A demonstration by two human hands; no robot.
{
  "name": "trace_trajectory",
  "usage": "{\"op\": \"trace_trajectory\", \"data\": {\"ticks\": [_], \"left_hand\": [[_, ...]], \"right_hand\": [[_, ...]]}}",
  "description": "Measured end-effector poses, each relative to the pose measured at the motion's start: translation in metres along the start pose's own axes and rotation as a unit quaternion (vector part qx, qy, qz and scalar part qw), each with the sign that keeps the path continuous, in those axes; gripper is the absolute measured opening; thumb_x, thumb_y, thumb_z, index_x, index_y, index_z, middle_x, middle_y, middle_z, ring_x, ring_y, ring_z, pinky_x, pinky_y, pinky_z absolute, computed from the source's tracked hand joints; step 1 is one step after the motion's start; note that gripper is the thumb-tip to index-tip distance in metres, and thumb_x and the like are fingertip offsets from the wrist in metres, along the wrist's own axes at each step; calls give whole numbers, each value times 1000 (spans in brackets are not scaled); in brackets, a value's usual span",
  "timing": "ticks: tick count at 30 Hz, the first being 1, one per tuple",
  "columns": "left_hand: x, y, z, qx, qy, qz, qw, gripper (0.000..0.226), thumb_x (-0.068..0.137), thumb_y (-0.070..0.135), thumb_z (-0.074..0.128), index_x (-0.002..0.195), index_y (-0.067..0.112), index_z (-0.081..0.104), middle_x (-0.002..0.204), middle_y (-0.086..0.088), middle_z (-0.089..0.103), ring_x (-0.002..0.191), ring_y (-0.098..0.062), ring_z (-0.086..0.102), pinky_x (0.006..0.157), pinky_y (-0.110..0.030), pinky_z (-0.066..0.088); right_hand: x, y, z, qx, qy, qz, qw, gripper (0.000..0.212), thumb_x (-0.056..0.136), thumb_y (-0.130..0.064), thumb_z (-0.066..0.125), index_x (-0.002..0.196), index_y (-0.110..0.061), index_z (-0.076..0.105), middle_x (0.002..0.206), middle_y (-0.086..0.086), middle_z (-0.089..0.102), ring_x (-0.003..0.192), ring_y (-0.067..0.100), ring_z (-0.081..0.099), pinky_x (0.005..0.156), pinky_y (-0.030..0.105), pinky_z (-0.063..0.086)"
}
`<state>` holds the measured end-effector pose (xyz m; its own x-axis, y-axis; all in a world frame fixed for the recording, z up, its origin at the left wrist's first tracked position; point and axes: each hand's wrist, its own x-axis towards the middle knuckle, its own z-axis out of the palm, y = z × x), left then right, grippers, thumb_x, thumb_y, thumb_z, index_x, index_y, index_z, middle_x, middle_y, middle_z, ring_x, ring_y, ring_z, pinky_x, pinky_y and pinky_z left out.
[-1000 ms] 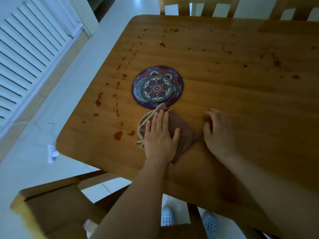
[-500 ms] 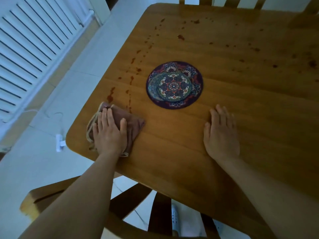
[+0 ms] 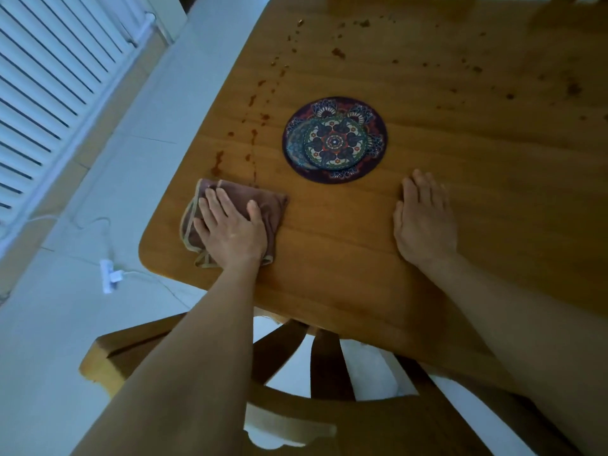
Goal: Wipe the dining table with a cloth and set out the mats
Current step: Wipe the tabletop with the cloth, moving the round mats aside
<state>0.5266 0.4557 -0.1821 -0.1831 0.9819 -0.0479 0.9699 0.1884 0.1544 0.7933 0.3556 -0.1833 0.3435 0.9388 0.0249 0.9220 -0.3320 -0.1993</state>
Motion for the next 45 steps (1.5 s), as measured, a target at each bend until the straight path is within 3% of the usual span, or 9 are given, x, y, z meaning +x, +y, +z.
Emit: {"op": "trace_trajectory", "data": {"ticks": [6, 10, 13, 19, 25, 29, 34, 38, 45], "left_hand": [[-76, 28, 2, 13, -68, 51, 996, 108, 79, 86, 5, 156, 9, 1, 164, -14, 0, 150, -32, -5, 118, -55, -2], [-90, 12, 4, 26, -83, 127, 988, 110, 77, 88, 8, 157, 12, 2, 164, -12, -3, 150, -32, -8, 119, -57, -1], [-71, -13, 2, 37, -75, 98, 992, 108, 78, 89, 8, 156, 15, 4, 164, -11, -3, 150, -33, -8, 118, -57, -2], [-3, -42, -1, 41, -41, -33, 998, 107, 77, 87, 1, 156, 15, 6, 164, -11, 3, 149, -35, -4, 116, -63, -1], [64, -44, -11, 17, 15, -33, 999, 97, 86, 78, 16, 155, 10, 14, 163, -14, 12, 149, -33, 6, 118, -58, 6], [84, -20, -9, 8, 29, 10, 999, 90, 92, 70, 25, 155, 7, 15, 162, -16, 13, 149, -33, 8, 120, -52, 6], [84, 14, 0, -1, -23, 146, 989, 74, 96, 65, 10, 157, 25, 4, 165, 1, 1, 151, -20, -2, 121, -45, -1], [40, 34, 6, -15, -37, 230, 972, 69, 95, 63, 12, 156, 31, 13, 164, 6, 7, 151, -18, 1, 121, -48, 2], [-12, -20, -6, 18, -90, 322, 942, 67, 95, 67, 12, 155, 39, 6, 164, 11, 1, 150, -9, -10, 121, -41, -9]], "right_hand": [[-8, -24, 7, 59, 22, 66, 996, 50, 102, -27, 32, 145, -3, 31, 158, 17, 23, 147, 31, 14, 121, 47, 6], [-15, -91, 12, 122, 38, -5, 992, 48, 99, -26, 43, 142, -6, 37, 156, 14, 29, 147, 29, 19, 121, 46, 8], [-21, -114, 21, 88, -10, -85, 992, 49, 100, -33, 40, 143, -9, 38, 155, 10, 30, 147, 25, 19, 122, 43, 7], [-17, -113, 23, 66, -25, -97, 993, 46, 101, -34, 41, 140, -10, 40, 152, 9, 35, 144, 24, 23, 121, 42, 11], [-15, -117, 23, 44, -28, -90, 995, 49, 101, -37, 32, 142, -10, 38, 152, 10, 33, 144, 25, 23, 121, 43, 12], [-15, -116, 24, 38, -29, -94, 994, 55, 99, -41, 25, 142, -9, 37, 152, 11, 33, 145, 25, 22, 122, 43, 11], [-14, -116, 25, 39, -17, -97, 994, 53, 99, -38, 29, 140, -7, 40, 149, 14, 37, 143, 28, 26, 120, 46, 17], [-15, -114, 25, 45, -1, -102, 994, 47, 99, -32, 36, 138, -4, 42, 146, 16, 41, 140, 29, 30, 119, 47, 21], [-17, -113, 24, 73, -13, -106, 992, 49, 99, -38, 34, 135, -5, 42, 147, 16, 39, 142, 30, 27, 120, 46, 19]]}}
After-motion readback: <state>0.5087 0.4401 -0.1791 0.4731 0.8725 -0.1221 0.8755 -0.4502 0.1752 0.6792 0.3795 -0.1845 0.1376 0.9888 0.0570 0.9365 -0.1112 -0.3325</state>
